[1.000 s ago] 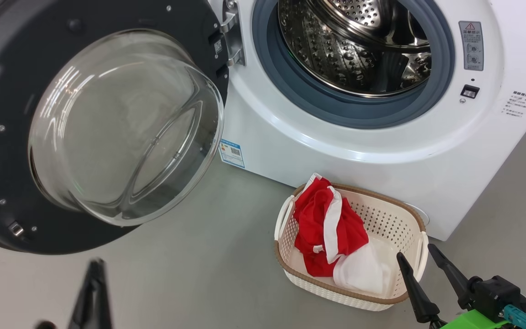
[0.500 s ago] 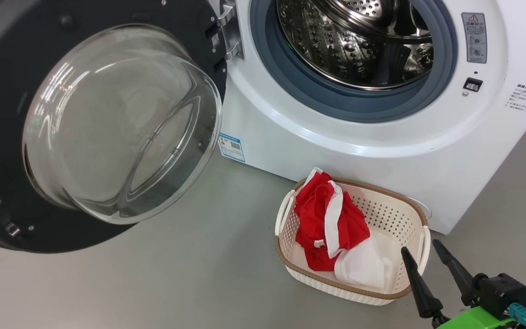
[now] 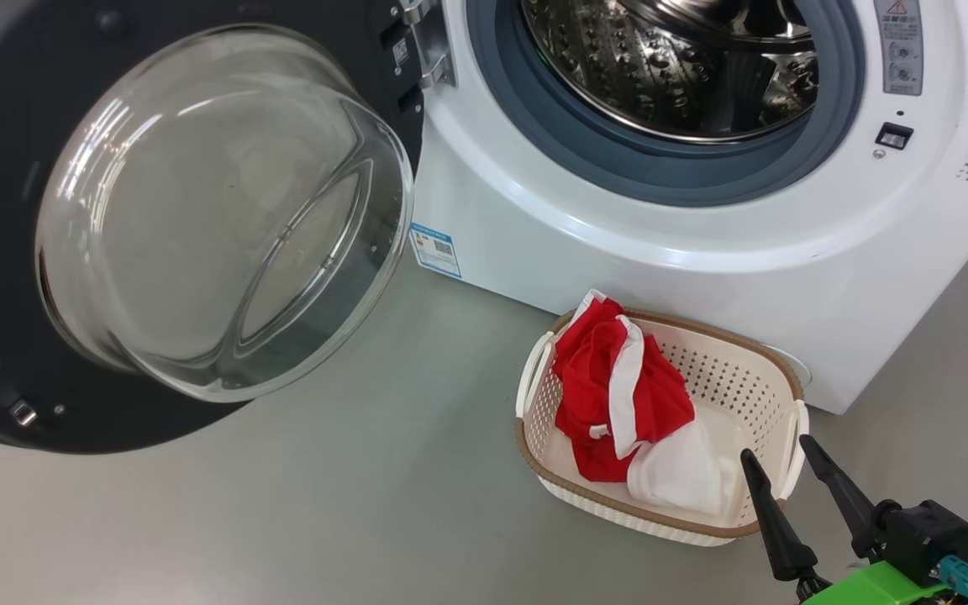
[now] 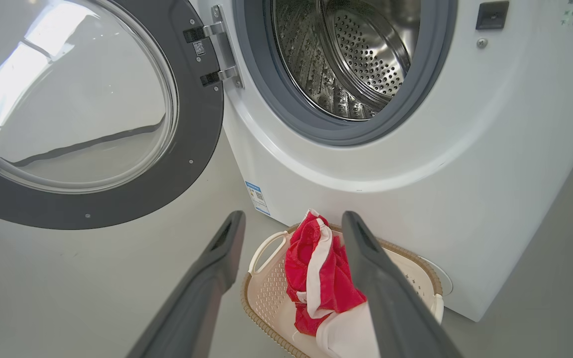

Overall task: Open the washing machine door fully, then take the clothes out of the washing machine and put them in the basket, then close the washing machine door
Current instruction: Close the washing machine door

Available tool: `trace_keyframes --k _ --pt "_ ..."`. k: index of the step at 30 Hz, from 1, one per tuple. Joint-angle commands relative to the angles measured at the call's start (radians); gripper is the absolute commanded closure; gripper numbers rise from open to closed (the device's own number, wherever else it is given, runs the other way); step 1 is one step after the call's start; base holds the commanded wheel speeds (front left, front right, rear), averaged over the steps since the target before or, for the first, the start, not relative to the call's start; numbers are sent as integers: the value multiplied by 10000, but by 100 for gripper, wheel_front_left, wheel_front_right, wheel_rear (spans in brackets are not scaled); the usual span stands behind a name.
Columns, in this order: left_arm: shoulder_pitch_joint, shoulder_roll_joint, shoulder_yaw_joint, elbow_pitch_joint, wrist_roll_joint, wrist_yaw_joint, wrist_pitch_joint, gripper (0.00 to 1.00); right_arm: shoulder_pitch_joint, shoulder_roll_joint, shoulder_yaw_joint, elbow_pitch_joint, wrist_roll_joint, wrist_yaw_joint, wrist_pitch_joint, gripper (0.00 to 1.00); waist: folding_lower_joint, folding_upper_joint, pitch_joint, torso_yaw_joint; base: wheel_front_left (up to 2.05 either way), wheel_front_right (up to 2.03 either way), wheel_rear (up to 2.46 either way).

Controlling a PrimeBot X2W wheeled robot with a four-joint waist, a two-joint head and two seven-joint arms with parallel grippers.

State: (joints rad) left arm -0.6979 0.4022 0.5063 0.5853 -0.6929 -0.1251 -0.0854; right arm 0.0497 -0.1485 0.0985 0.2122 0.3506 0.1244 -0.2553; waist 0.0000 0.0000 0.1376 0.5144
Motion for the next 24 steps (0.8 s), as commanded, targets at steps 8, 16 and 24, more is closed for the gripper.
trace_keyframes --k 8,16,24 --pt "-1146 1498 -536 1888 -1872 -54 3236 100 -303 -81 236 -232 -105 63 -65 0 0 0 176 111 0 0 0" --pt "-1307 1650 -1113 2476 -3296 -55 5629 100 -273 -76 312 -275 -118 63 -65 0 0 0 289 74 0 0 0" --pt "-1030 1743 -1438 2326 -4156 -55 6822 100 -306 -97 305 -310 -130 63 -65 0 0 0 471 -171 0 0 0"
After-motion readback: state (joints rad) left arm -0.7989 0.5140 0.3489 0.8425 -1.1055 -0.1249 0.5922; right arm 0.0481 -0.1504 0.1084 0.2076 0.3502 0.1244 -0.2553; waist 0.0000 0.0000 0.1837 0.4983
